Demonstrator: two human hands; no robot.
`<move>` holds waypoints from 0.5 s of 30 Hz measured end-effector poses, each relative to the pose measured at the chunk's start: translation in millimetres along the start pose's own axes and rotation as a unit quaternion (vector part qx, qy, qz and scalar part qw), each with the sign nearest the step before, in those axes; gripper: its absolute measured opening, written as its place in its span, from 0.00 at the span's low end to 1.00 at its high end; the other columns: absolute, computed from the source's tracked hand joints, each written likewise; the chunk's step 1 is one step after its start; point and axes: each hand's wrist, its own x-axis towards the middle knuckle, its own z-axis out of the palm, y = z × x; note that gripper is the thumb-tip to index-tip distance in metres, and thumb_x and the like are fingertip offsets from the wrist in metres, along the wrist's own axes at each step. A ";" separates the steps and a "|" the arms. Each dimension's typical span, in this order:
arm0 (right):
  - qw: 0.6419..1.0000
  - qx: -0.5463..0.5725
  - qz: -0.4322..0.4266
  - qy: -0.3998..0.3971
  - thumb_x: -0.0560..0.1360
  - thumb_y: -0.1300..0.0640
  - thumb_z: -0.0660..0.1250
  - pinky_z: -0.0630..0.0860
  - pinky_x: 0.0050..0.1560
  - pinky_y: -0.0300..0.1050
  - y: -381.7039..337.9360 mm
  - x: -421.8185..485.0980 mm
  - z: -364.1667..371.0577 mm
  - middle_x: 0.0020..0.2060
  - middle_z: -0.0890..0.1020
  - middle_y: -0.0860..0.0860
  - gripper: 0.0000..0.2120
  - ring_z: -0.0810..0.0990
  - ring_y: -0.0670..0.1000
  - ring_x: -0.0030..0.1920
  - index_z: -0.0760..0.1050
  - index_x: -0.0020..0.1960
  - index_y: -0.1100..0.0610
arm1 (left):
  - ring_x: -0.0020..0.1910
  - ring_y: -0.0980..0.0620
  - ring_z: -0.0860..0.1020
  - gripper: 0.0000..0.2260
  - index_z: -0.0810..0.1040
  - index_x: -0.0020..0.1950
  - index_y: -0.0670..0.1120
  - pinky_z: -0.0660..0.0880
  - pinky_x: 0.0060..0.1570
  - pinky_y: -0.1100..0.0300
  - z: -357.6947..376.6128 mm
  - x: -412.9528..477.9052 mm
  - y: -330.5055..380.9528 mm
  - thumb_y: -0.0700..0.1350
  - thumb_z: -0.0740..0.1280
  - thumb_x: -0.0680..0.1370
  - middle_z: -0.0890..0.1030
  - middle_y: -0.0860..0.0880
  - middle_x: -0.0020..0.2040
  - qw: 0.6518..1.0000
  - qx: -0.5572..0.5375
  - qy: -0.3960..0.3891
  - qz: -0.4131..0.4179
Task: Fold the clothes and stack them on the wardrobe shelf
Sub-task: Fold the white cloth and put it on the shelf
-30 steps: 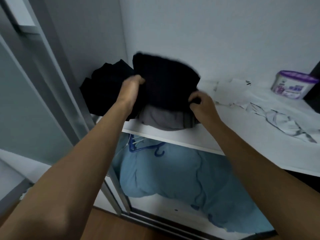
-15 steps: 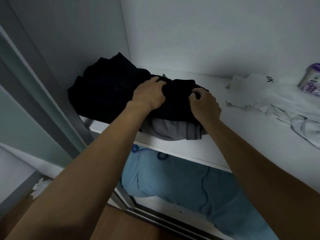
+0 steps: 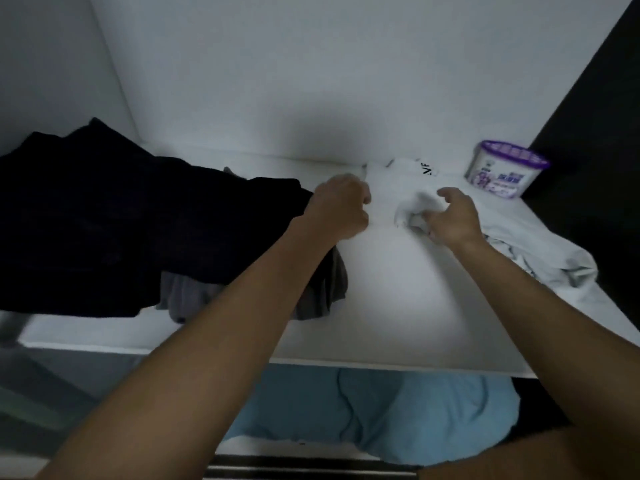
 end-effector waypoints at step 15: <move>0.984 0.096 0.094 0.114 0.72 0.60 0.67 0.75 0.50 0.44 62.7 23.7 -22.1 0.41 0.80 0.52 0.03 0.80 0.53 0.45 0.77 0.43 0.53 | 0.54 0.45 0.82 0.11 0.81 0.57 0.38 0.79 0.54 0.54 27.7 22.4 -6.4 0.39 0.64 0.79 0.84 0.43 0.54 0.974 -0.171 -0.138 -0.060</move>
